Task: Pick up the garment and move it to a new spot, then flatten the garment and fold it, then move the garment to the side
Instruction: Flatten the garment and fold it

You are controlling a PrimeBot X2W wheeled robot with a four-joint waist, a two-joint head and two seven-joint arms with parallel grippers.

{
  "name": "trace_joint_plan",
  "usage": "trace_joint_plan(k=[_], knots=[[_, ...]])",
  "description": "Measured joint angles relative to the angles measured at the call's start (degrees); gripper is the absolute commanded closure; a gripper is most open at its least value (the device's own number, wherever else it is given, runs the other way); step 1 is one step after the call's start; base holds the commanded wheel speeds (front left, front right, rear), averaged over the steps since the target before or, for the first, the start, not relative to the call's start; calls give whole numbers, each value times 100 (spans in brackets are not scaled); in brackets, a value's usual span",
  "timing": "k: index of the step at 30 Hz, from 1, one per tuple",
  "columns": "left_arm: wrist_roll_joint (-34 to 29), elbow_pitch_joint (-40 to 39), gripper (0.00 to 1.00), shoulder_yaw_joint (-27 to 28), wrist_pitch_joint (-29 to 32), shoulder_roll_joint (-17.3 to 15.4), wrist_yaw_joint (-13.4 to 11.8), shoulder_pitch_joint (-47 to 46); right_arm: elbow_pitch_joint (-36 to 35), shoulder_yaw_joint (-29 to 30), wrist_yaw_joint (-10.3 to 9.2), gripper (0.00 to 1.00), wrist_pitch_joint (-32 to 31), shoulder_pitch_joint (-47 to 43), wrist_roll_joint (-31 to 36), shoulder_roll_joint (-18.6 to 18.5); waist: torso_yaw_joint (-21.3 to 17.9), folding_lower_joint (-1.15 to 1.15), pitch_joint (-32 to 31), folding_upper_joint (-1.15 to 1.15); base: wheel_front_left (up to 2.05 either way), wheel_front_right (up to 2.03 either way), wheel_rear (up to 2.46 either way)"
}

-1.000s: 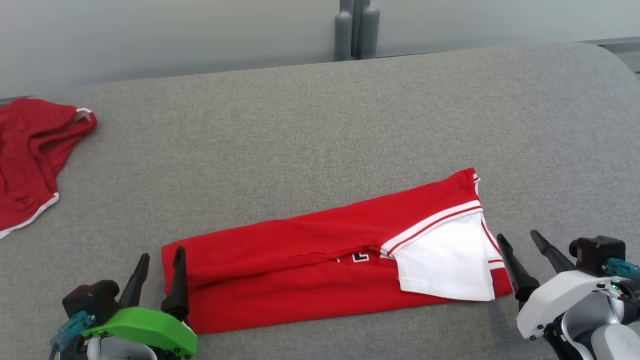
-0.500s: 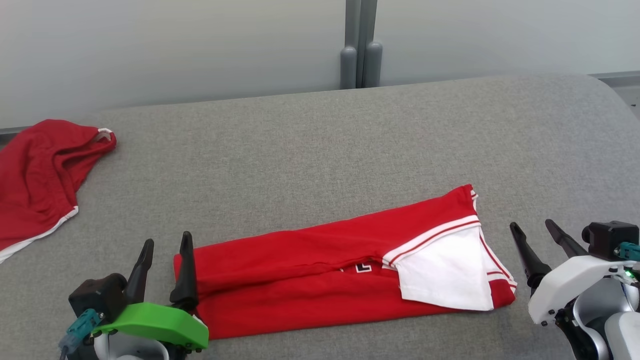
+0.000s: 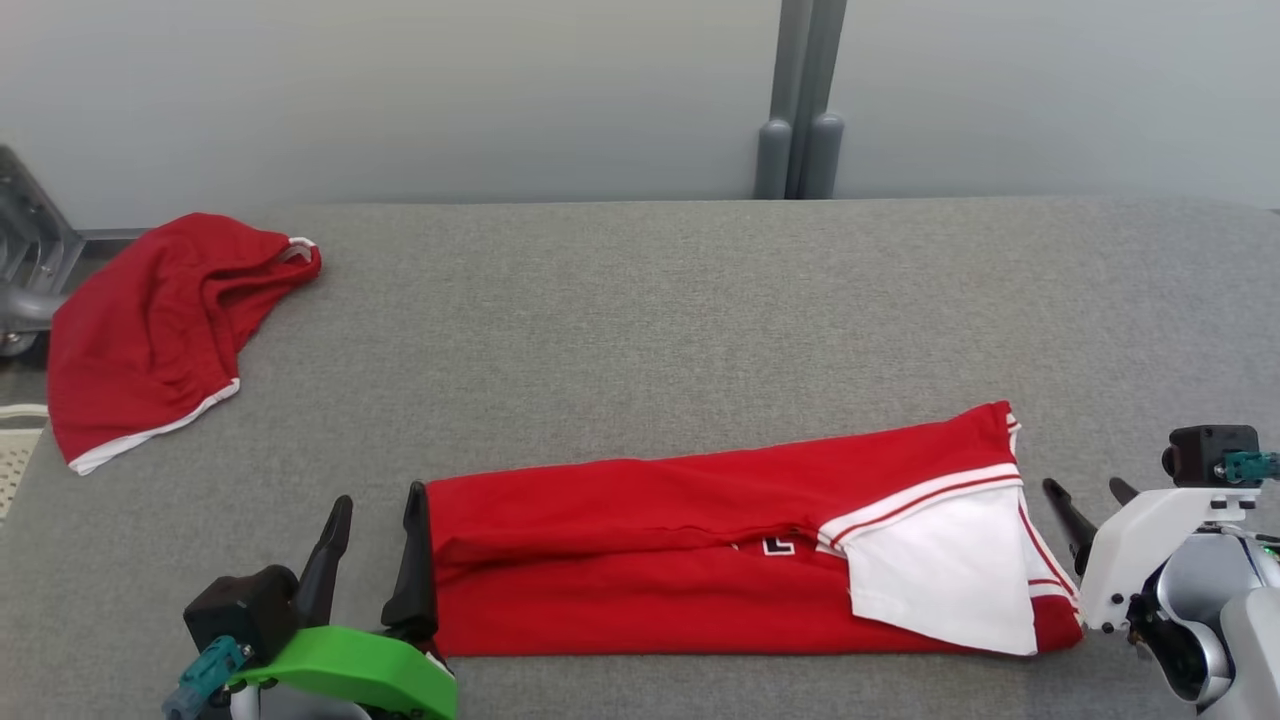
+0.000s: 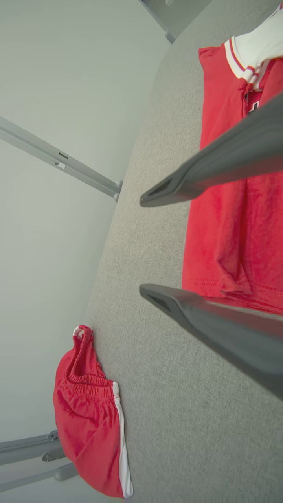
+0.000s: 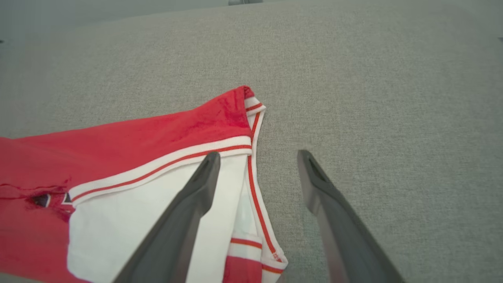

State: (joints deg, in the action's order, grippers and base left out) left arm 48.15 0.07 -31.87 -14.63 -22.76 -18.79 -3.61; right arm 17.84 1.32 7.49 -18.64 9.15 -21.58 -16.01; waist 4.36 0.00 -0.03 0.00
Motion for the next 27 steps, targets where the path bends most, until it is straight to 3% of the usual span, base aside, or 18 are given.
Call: trace_joint_plan(k=[15,27], knots=[[-87,-51,0,-18,27,-1,13,-90,1774,-146,0,0,-245,655,-44,-15,580,0,200,0,0,0,0],[-87,-92,0,35,19,3,4,-90,2138,-495,-3,0,-292,919,-276,10,656,0,318,0,0,0,0]])
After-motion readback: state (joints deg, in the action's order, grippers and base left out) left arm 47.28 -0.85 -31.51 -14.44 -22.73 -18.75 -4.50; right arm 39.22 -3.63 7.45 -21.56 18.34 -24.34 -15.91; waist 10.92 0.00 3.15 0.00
